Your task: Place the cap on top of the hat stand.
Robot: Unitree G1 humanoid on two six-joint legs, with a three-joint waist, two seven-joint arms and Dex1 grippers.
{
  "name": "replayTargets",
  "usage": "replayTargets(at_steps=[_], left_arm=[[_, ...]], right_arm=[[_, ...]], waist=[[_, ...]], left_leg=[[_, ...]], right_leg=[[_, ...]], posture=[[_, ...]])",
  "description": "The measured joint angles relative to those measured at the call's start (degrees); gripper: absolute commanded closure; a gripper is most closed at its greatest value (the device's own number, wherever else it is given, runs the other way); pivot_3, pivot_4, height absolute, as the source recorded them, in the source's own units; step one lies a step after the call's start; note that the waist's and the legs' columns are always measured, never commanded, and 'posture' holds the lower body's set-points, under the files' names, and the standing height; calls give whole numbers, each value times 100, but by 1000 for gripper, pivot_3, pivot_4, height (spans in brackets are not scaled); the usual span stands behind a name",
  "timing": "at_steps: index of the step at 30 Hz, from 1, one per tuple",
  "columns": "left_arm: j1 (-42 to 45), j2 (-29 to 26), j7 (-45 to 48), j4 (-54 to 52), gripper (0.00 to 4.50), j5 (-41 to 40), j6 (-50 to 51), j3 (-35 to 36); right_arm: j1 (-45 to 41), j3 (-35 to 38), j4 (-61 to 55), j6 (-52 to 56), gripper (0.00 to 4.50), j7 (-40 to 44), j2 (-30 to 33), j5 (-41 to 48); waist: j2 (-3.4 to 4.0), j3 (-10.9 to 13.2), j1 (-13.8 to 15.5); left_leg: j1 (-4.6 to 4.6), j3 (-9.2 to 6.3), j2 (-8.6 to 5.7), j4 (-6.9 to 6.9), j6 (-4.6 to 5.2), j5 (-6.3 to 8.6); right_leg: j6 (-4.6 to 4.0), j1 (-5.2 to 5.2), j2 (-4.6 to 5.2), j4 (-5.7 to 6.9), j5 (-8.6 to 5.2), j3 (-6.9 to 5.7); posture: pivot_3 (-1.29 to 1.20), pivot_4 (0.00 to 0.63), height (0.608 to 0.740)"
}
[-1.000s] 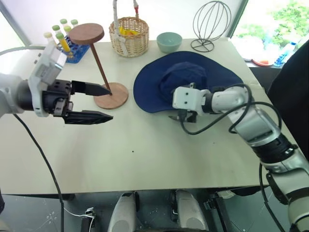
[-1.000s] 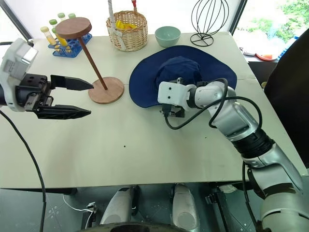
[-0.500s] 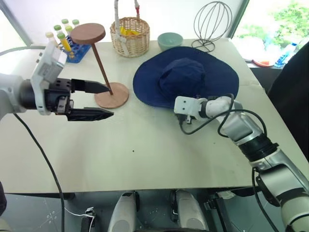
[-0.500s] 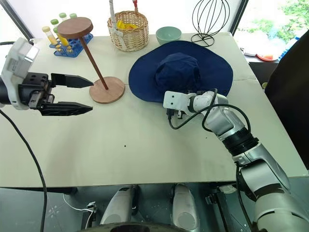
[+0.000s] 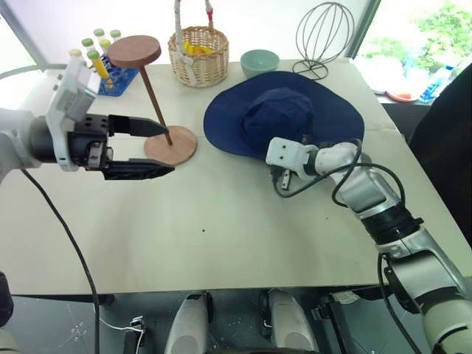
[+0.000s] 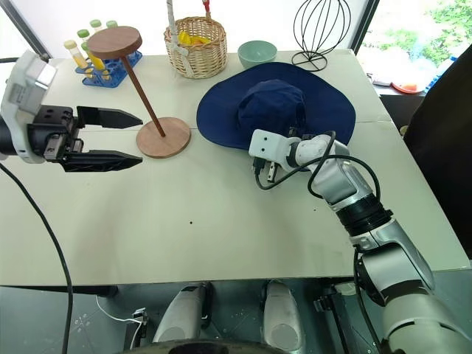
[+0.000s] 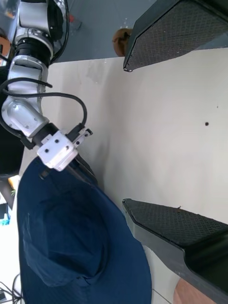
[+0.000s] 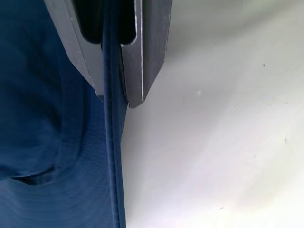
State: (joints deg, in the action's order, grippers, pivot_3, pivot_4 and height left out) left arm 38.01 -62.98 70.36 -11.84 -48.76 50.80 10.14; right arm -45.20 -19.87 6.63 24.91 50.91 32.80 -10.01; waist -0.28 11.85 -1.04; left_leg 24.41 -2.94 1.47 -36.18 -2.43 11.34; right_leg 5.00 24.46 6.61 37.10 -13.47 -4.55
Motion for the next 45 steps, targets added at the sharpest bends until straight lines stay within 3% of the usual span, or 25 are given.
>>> replayTargets(at_steps=[5,11,22,31,40,45], left_arm=[[-54,3,-263,51,0,-48,23,300],[-185,14,-742,134,0,-141,122,954],[-733,31,-1199,-88,0,-329,175,1627],[-1426,-16,-1478,-177,0,-353,222,2539],[-1496,-60,-1683,-150,0,-340,219,2741],[-1534,-135,-1687,-48,0,-374,241,2912]], right_arm=[[-342,646,-338,970,4399,186,-165,783],[-2112,1419,401,1321,4399,86,-275,1388],[-4658,1348,4291,-1003,4399,-335,-877,984],[-5908,1344,5609,-2311,4399,-433,-1357,782],[-6303,1337,5724,-3137,4399,-612,-2018,683],[-5086,839,3999,-4128,4399,-201,-2225,540]], waist=[[2,2,-13],[4,3,-12],[6,7,-98],[8,8,-237],[1,5,-284],[-8,0,-287]], left_leg=[[0,0,2,1,0,0],[-2,-1,11,8,0,0],[4,2,11,24,0,0],[4,17,14,56,0,0],[4,20,14,57,0,0],[4,24,15,56,-1,0]], right_leg=[[-12,1,-3,-1,7,0],[-13,6,-14,-1,7,0],[-22,16,-15,-4,11,4],[-23,46,-18,6,10,21],[-23,46,-18,4,10,25],[-22,48,-18,8,10,30]], posture=[[0,150,735],[0,150,735],[0,150,735],[0,150,735],[0,150,735],[0,150,735]])
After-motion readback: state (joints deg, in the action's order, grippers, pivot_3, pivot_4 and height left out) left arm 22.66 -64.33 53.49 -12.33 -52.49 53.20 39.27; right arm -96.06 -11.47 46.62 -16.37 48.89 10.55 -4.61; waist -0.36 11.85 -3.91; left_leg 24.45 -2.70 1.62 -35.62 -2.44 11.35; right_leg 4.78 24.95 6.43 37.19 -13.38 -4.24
